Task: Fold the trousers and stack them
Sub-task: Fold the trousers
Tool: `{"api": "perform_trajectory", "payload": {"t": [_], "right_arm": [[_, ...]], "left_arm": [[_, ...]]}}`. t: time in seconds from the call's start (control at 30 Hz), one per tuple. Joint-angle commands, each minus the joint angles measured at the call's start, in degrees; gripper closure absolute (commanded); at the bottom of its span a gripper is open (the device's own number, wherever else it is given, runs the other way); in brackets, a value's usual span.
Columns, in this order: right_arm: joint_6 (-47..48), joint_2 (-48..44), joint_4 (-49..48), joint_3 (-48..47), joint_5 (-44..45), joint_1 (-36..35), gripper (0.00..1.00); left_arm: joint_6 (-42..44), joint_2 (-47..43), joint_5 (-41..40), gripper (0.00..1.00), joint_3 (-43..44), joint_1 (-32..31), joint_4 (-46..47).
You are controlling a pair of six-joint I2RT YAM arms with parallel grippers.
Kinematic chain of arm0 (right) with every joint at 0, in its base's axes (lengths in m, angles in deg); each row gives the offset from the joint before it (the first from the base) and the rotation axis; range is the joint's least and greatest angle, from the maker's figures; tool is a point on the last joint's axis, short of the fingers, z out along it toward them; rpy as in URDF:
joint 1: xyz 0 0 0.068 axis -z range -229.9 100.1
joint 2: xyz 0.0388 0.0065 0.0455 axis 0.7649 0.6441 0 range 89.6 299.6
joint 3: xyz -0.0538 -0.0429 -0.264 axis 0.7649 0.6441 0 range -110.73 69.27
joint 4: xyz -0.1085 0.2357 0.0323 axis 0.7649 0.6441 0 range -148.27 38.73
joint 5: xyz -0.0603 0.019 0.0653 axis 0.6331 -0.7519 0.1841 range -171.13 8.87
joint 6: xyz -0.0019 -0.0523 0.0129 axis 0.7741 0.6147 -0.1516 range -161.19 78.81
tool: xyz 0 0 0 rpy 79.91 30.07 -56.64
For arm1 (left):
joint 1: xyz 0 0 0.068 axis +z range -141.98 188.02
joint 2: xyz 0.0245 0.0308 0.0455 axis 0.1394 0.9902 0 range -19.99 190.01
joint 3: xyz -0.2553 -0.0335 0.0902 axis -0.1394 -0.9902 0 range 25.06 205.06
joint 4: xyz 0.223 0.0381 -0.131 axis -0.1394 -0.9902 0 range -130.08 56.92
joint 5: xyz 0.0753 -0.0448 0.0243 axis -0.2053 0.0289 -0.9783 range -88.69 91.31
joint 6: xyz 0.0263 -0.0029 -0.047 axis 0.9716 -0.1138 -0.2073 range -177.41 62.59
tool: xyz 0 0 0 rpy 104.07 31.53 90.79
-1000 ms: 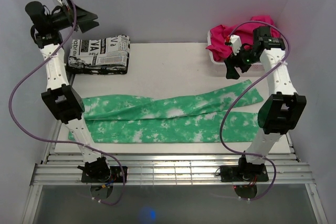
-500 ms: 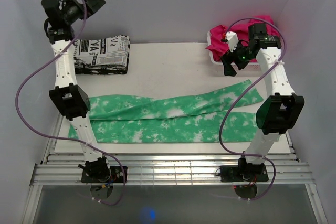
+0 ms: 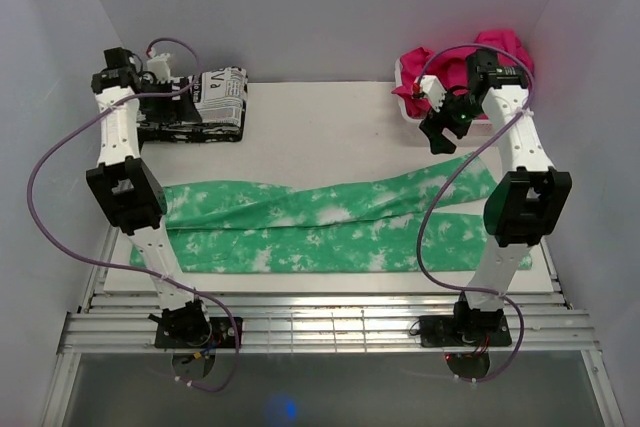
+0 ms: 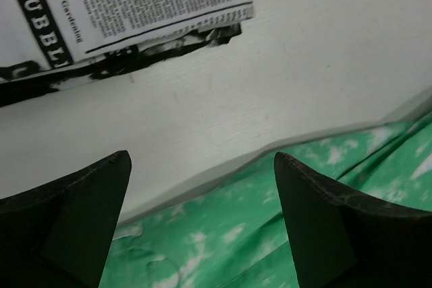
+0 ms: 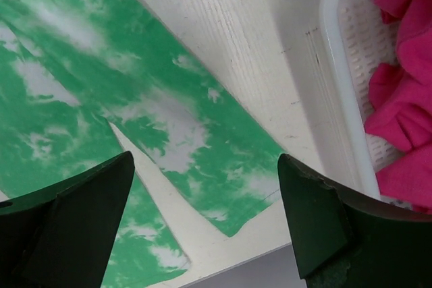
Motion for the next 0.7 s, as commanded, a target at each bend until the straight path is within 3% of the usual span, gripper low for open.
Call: {"api": "perform_trajectory", "payload": {"t": [0.0,0.1,0.17,0.47,0.67], "right_arm": [[14.7,4.4,6.0,-4.4,-2.4,-0.2,0.07],[21.0,6.8,6.3,-3.6,-1.0,0.4,0.00],[25.9,8.5,6.2,-2.6,0.0,1.2,0.10],[37.0,15.7,3.5,-7.6,4.2,10.3,0.42],[41.7,15.0,-5.4,-1.9,6.5,10.7,0.46]], "left_arm": [[18.1,-1.2,4.6,0.02,6.3,1.7,-18.3],[24.1,-5.3,3.1,0.02,-2.8,2.0,-16.9],[25.2,-7.6,1.4,0.02,-7.9,2.3,-15.4],[21.8,-10.9,3.7,0.02,-12.1,4.1,-12.9],[20.0,-12.8,3.6,0.02,-16.0,4.1,-8.9]]}}
